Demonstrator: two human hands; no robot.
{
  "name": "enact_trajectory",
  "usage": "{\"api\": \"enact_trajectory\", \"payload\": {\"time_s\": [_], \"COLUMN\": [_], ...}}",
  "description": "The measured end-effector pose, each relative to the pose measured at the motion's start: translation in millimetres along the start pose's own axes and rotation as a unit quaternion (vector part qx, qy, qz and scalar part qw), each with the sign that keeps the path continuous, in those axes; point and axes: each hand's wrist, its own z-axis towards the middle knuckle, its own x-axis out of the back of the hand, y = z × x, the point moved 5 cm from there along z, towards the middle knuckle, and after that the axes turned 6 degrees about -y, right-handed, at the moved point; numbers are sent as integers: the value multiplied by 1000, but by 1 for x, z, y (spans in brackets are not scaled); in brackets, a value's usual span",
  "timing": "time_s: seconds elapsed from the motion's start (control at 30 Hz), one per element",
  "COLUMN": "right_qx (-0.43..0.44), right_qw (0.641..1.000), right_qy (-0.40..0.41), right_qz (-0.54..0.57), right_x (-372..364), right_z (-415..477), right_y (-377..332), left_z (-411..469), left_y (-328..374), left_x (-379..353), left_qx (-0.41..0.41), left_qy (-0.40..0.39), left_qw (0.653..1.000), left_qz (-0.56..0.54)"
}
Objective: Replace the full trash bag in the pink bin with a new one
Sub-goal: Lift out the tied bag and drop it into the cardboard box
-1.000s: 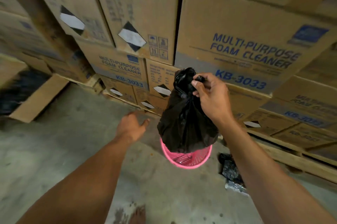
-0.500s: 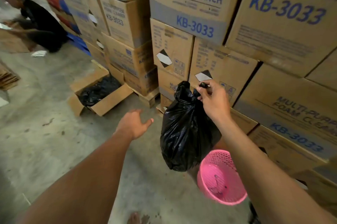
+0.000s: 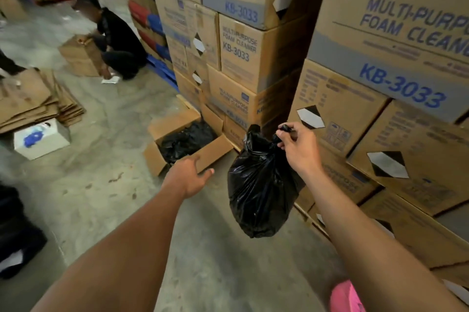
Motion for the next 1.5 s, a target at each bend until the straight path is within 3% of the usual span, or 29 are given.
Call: {"api": "enact_trajectory", "payload": {"time_s": [0.57,0.77,1.0,1.17,1.2,1.37,1.5], "right_qx": [-20,-44,-45,-22,-8,0,18], "right_qw": [995,992,991,996,996,993,990], "right_qy": [-86,-83,-61,-19,-23,-53,-69], "right_qz": [-52,-79,-106,-89,-81,-108,-121], "right_x": [-255,-340,-431,-520,-520,-590,-616], "right_z": [267,366,474,568,570,636,662], "right_y": [-29,-21,19,101,90,182,221], "left_z": [262,363,504,622,627,710,746], "left_y": [-181,-260,-355,-435,-433,-478,-492], "left_x": [100,90,29,-81,-80,-191,-233], "left_qx": [57,65,51,52,49,90,106], "left_qy": [-21,-45,-84,-119,-125,-138,-134], "left_qw": [998,997,995,992,991,986,985], "left_qz": [-1,-2,0,6,5,-33,-30]}}
